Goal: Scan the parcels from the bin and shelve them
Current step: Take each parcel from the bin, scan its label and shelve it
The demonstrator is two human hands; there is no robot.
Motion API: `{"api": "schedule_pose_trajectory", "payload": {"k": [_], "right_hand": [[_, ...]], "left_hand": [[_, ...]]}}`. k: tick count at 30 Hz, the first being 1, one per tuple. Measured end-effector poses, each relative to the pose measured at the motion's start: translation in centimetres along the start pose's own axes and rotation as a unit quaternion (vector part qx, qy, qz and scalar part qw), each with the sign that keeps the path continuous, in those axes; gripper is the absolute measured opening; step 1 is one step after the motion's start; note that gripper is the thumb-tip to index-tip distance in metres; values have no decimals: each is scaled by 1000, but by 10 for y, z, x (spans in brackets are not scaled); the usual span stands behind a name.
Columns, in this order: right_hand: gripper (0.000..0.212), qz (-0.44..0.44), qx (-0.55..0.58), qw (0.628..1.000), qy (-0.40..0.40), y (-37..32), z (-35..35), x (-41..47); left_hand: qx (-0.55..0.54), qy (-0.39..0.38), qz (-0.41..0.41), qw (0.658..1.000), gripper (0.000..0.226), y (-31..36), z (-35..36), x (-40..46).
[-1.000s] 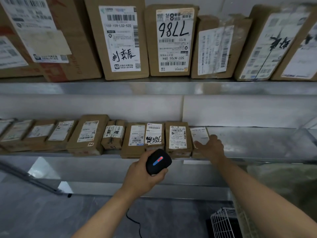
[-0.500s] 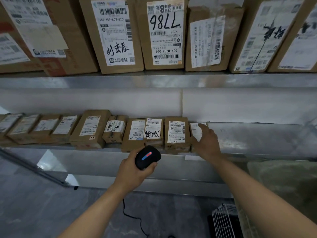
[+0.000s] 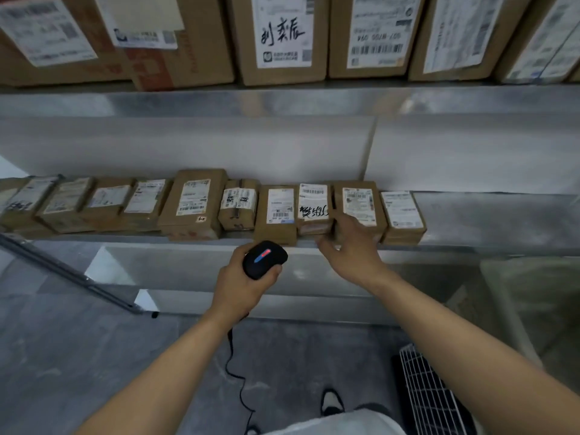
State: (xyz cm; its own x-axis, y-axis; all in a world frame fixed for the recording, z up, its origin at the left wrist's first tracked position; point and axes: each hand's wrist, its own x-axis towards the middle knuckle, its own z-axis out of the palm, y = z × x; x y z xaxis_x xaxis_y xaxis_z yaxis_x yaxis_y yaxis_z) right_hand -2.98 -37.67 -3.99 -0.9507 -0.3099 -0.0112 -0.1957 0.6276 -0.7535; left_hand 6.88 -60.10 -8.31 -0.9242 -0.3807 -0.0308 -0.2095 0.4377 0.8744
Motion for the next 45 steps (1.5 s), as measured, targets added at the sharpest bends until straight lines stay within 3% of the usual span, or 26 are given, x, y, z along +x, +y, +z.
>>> {"api": "schedule_pose_trajectory", "payload": {"k": [10, 19, 24, 31, 36, 45], "right_hand": [[63, 59, -29, 997, -44, -18, 118, -48], [61, 86, -17, 994, -70, 0, 174, -63], [62, 84, -13, 994, -62, 24, 186, -53], [61, 66, -1, 997, -46, 77, 204, -50], [59, 43, 3, 999, -13, 129, 226, -42], [60, 20, 33, 999, 1, 210, 283, -12]], "left_hand": [[-2, -27, -64, 998, 69, -97, -53, -13], [-34, -60, -152, 986, 88, -160, -43, -6], [3, -73, -166, 983, 91, -181, -11, 17], [15, -75, -155, 985, 78, -232, 53, 61], [39, -86, -181, 979, 97, -281, 114, 102], [60, -68, -186, 978, 104, -350, 205, 197]]}}
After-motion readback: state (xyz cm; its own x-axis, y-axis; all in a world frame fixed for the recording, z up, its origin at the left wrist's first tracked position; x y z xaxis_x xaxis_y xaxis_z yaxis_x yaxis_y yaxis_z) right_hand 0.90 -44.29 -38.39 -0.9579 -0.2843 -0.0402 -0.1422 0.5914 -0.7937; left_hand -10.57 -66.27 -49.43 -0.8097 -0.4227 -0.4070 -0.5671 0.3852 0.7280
